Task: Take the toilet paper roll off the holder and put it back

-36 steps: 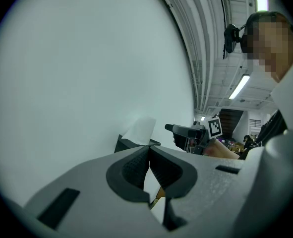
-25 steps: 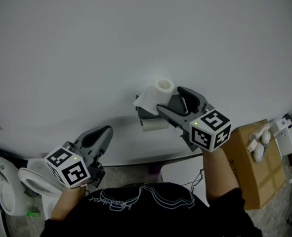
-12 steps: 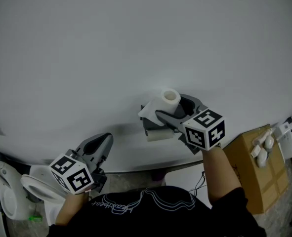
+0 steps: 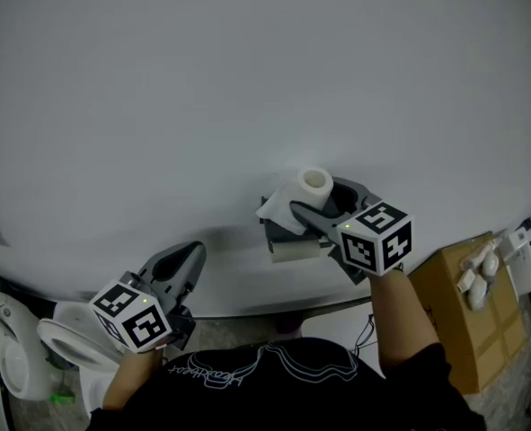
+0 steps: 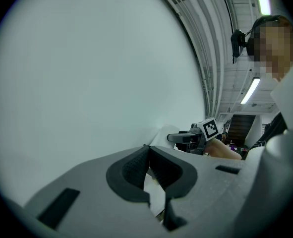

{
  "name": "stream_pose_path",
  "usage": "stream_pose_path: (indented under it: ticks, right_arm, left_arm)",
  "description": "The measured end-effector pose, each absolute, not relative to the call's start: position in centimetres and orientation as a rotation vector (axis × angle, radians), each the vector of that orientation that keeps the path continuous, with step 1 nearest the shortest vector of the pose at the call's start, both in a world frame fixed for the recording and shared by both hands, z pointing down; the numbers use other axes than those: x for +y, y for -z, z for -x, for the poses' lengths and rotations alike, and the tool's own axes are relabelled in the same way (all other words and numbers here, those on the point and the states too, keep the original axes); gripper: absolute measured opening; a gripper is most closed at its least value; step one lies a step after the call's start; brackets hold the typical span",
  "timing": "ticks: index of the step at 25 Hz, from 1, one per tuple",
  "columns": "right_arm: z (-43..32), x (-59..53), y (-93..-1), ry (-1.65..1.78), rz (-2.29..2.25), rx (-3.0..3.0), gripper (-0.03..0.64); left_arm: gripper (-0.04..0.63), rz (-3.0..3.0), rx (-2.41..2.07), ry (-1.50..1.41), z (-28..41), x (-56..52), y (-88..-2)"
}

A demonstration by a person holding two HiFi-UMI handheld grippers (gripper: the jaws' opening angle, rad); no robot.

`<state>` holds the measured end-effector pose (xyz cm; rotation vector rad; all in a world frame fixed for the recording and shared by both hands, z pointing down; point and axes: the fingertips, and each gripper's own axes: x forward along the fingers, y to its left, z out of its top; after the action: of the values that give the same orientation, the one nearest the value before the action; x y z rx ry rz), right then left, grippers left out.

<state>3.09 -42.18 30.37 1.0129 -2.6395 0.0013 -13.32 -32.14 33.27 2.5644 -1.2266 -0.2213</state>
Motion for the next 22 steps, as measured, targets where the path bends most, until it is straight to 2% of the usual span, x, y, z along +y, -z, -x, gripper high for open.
stream_pose_path:
  ticks: [22]
  right_arm:
    - [-3.9,-39.9,-27.2,0.054,-1.112,-2.716,0.295]
  left_arm:
    - [0.006,-2.565,-1.241,0.252,14.2,-30.2,-32.4]
